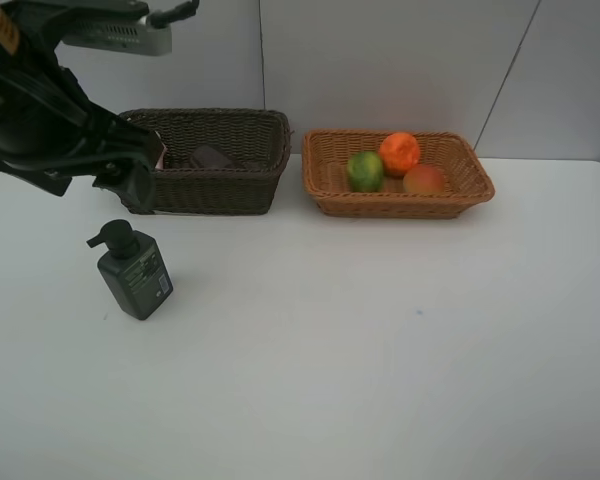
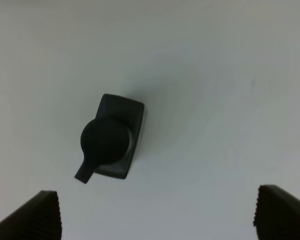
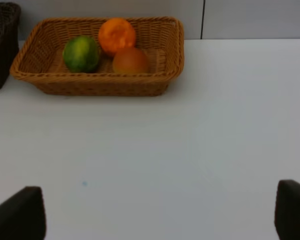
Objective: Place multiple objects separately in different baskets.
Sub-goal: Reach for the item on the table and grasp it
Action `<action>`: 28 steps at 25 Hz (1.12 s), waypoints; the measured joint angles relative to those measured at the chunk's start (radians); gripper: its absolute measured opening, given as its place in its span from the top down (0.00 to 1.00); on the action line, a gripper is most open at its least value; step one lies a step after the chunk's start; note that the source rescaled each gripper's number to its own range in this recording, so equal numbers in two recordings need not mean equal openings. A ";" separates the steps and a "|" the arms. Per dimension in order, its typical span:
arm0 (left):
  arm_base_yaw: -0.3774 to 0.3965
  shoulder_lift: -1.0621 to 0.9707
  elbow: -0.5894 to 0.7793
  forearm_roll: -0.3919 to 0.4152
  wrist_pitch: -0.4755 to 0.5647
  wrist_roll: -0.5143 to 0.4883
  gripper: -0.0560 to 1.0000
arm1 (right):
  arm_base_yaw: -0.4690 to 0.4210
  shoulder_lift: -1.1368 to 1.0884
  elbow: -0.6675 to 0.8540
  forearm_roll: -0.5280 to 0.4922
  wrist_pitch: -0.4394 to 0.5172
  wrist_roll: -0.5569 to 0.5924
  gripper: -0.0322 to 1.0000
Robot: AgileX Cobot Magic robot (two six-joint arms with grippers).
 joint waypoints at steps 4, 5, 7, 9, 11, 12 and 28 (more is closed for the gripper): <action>0.000 -0.016 0.066 -0.001 -0.039 -0.045 0.00 | 0.000 0.000 0.000 0.000 0.000 0.000 0.02; 0.000 -0.016 0.079 -0.001 -0.045 -0.051 0.00 | 0.000 0.000 0.000 0.000 0.000 0.000 0.02; 0.000 -0.016 0.101 -0.001 -0.060 -0.057 0.00 | 0.000 0.000 0.000 0.000 0.000 0.000 0.02; 0.000 -0.016 0.122 -0.001 -0.066 -0.058 0.00 | 0.000 0.000 0.000 0.000 0.000 0.000 0.02; 0.000 -0.016 0.141 -0.001 -0.069 -0.060 0.00 | 0.000 0.000 0.000 0.000 0.000 0.000 0.02; 0.000 -0.016 0.146 -0.001 -0.070 -0.060 0.00 | 0.000 0.000 0.000 0.000 0.000 0.000 0.02; 0.005 -0.035 0.155 0.031 -0.078 -0.060 0.00 | 0.000 0.000 0.000 0.000 0.000 0.000 0.02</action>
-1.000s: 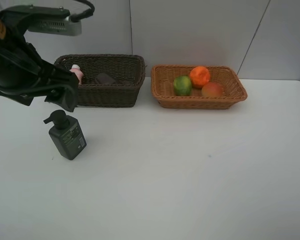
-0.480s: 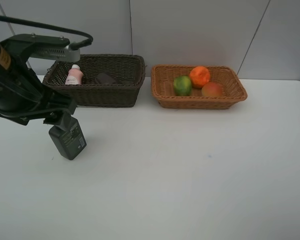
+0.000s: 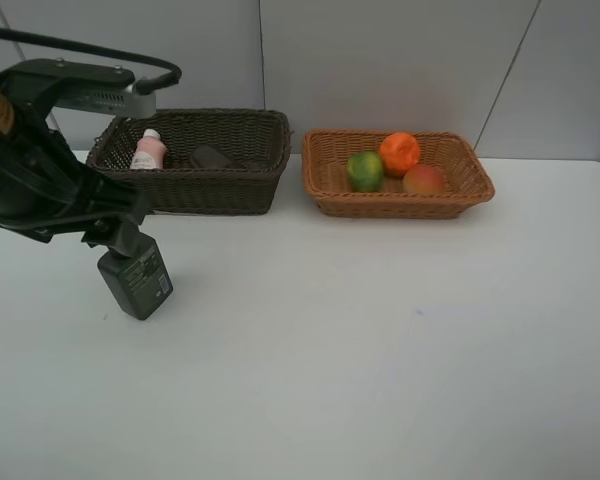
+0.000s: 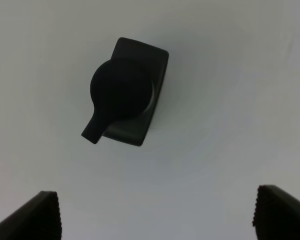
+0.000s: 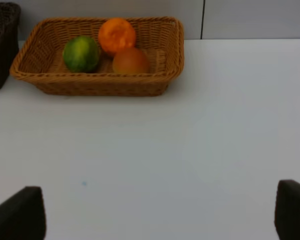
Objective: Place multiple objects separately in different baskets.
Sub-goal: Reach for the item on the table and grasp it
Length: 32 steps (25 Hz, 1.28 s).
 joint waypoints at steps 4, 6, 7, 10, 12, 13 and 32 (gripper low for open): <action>0.055 -0.004 0.000 0.003 -0.012 0.019 0.00 | 0.000 0.000 0.000 0.000 0.000 0.000 0.02; 0.086 -0.004 0.000 0.004 -0.026 0.043 0.00 | 0.000 0.000 0.000 0.000 0.000 0.000 0.02; 0.102 -0.004 0.000 0.004 -0.037 0.056 0.00 | 0.000 0.000 0.000 0.000 0.000 0.000 0.02; 0.144 -0.002 0.000 0.006 -0.074 0.091 0.00 | 0.000 0.000 0.000 0.000 0.000 0.000 0.02; 0.156 0.011 0.000 0.000 -0.104 0.109 0.00 | 0.000 0.000 0.000 0.000 0.000 0.000 0.02; 0.158 0.025 0.000 -0.003 -0.115 0.122 0.00 | 0.000 0.000 0.000 0.000 0.000 0.000 0.02; 0.158 0.362 0.000 -0.049 -0.412 0.182 0.00 | 0.000 0.000 0.000 0.000 0.000 0.000 0.02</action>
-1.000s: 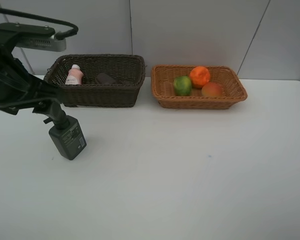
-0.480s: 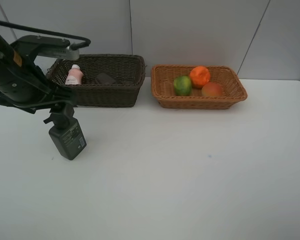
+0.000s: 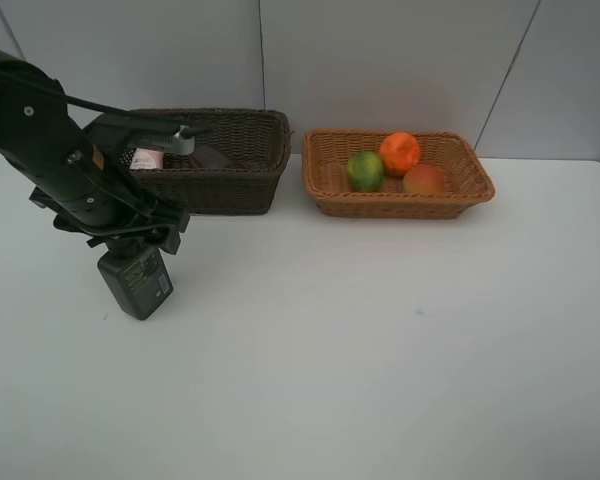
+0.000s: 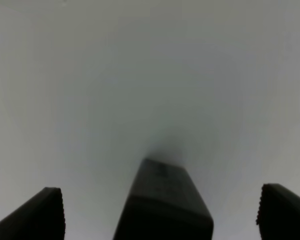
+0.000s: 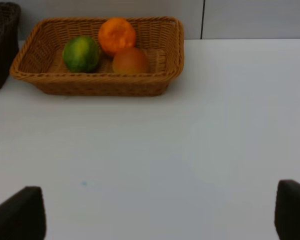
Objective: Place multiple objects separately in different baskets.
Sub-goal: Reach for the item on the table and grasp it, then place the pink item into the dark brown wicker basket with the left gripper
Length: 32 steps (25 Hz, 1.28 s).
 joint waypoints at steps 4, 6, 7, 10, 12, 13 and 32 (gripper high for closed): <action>0.000 0.025 0.000 0.000 -0.028 0.003 0.01 | 0.000 0.000 0.000 0.000 0.000 0.000 0.02; 0.000 0.025 0.000 0.000 -0.031 0.003 0.06 | 0.000 0.000 0.000 0.000 0.000 0.000 0.02; 0.000 0.025 0.000 0.000 -0.031 0.003 0.12 | 0.000 0.000 0.000 0.000 0.000 0.000 0.02; 0.000 0.025 0.000 0.000 -0.031 0.004 0.48 | 0.000 0.000 0.000 0.000 0.000 0.000 0.02; 0.000 0.025 0.000 0.000 -0.033 0.004 0.54 | 0.000 0.000 0.000 0.000 0.000 0.000 0.02; 0.000 0.025 0.000 0.000 -0.033 0.004 0.54 | 0.000 0.000 0.000 0.000 0.000 0.000 0.02; 0.000 0.022 -0.016 -0.003 0.008 -0.003 0.54 | 0.000 0.000 0.000 0.000 0.000 0.000 0.02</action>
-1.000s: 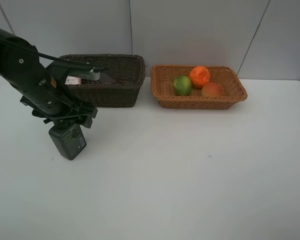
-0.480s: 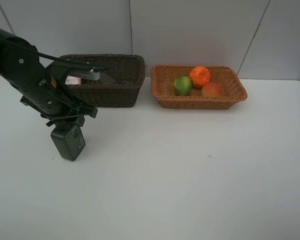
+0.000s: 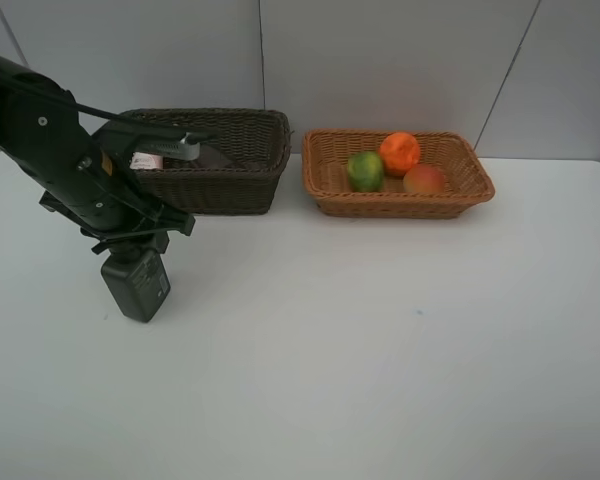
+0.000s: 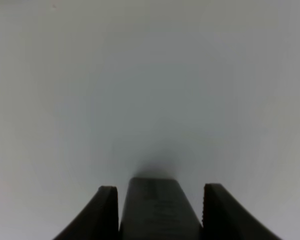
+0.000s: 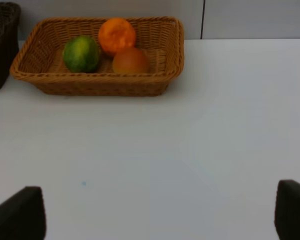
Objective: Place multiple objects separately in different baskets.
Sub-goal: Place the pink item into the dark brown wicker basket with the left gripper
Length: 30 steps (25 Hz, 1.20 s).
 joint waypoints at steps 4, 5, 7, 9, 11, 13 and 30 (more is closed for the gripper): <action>0.000 -0.032 -0.079 -0.001 0.116 0.000 0.54 | 0.000 0.000 0.000 0.000 0.000 0.000 0.02; 0.000 -0.045 -0.107 -0.001 0.135 0.000 0.54 | 0.000 0.000 0.000 0.000 0.000 0.000 0.02; 0.000 -0.069 -0.163 -0.001 0.169 0.000 0.54 | 0.000 0.000 0.000 0.000 0.000 0.000 0.02; 0.000 -0.078 -0.223 -0.001 0.202 0.001 0.54 | 0.000 0.000 0.000 0.000 0.000 0.000 0.02; 0.000 -0.079 -0.270 0.000 0.221 0.007 0.54 | 0.000 0.000 0.000 0.000 0.000 0.000 0.02; 0.000 -0.079 -0.312 0.003 0.227 0.015 0.54 | 0.000 0.000 0.000 0.000 0.000 0.000 0.02; 0.156 0.064 -0.524 0.029 -0.033 0.025 0.54 | 0.000 0.000 0.000 0.000 0.000 0.000 0.02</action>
